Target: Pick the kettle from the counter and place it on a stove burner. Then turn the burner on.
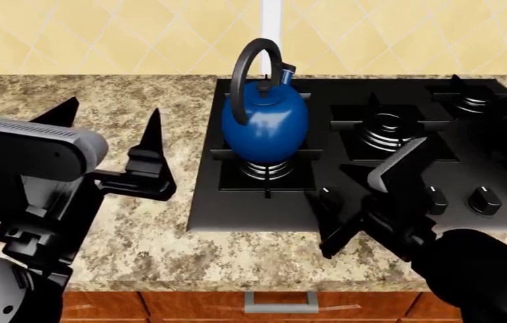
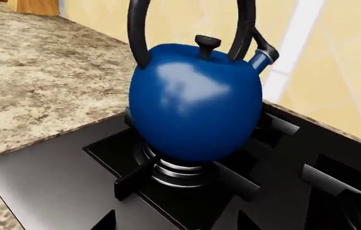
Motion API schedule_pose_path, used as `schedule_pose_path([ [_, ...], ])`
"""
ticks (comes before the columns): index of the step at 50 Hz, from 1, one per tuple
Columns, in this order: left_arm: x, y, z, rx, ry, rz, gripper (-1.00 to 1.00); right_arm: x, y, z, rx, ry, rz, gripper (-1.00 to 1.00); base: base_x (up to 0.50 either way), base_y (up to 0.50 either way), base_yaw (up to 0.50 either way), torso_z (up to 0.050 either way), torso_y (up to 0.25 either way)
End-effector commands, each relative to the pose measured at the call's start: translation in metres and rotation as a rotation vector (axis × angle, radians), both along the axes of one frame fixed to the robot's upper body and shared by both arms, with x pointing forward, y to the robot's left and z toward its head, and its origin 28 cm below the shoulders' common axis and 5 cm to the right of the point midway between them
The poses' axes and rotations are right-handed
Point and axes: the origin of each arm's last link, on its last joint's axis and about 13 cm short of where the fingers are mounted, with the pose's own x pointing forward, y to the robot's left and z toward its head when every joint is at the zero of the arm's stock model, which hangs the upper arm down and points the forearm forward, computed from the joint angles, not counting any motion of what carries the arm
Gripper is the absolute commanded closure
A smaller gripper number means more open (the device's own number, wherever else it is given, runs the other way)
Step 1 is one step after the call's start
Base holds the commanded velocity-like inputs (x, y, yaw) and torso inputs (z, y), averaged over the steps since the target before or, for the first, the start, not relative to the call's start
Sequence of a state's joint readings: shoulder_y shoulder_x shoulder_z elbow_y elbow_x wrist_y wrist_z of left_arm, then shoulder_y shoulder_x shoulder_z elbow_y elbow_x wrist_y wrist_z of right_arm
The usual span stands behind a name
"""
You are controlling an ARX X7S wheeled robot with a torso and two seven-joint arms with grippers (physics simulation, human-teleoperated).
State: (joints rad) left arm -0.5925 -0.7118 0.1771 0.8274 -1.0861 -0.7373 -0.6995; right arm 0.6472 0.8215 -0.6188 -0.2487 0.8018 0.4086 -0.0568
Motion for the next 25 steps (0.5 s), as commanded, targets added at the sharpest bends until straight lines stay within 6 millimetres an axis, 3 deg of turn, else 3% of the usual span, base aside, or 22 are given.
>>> schedule_pose_path([
  [1,-0.010,0.003,-0.001,-0.010,-0.013,-0.009,-1.00,-0.024,0.006,0.039,0.019,-0.130,0.024,-1.00,0.00,0.00,0.00,0.000,0.000],
  [25,-0.061,0.013,0.004,-0.008,-0.087,-0.027,-1.00,-0.088,0.001,0.057,0.013,-0.192,-0.030,-1.00,0.00,0.00,0.00,0.000,0.000],
])
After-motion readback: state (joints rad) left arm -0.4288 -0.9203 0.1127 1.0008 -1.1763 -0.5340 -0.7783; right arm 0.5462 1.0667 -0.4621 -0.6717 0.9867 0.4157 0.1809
